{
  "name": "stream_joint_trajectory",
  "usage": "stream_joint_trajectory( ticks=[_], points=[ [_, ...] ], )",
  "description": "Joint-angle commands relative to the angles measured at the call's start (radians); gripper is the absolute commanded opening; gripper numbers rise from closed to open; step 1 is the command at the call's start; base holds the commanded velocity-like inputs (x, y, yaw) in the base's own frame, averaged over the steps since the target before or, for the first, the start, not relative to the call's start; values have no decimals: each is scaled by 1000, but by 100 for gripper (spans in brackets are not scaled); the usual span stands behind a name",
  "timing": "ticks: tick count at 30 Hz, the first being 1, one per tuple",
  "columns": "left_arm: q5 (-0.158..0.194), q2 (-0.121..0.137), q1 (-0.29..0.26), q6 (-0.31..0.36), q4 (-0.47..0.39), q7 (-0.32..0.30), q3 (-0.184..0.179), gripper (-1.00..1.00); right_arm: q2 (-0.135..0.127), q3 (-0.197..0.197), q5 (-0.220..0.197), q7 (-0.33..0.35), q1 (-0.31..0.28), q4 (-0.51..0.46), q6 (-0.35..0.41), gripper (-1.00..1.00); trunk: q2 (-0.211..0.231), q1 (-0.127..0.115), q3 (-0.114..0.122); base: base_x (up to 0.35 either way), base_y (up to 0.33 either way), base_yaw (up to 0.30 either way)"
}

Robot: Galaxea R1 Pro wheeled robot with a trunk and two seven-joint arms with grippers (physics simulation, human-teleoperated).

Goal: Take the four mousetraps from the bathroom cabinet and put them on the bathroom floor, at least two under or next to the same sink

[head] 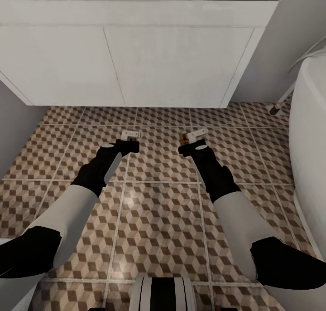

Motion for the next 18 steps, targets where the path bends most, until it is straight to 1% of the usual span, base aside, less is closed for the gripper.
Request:
stream_joint_trajectory(
  ticks=[1,8,13,18],
  points=[
    [7,0,0,5,-1,2,-1,-100,0,2,0,-6,-1,-1,6,-100,-1,0,-5,0,0,0],
    [7,0,0,7,-9,2,-1,-100,0,2,0,-7,-1,-2,6,-100,-2,3,-32,0,0,0],
    [7,4,0,11,-54,3,-1,-100,0,2,0,-7,-1,-2,6,-100,-3,6,-54,0,0,0],
    [7,9,0,26,-72,3,-1,-100,0,2,0,-7,-1,-10,6,-100,-5,8,-80,0,0,0]
  ],
)
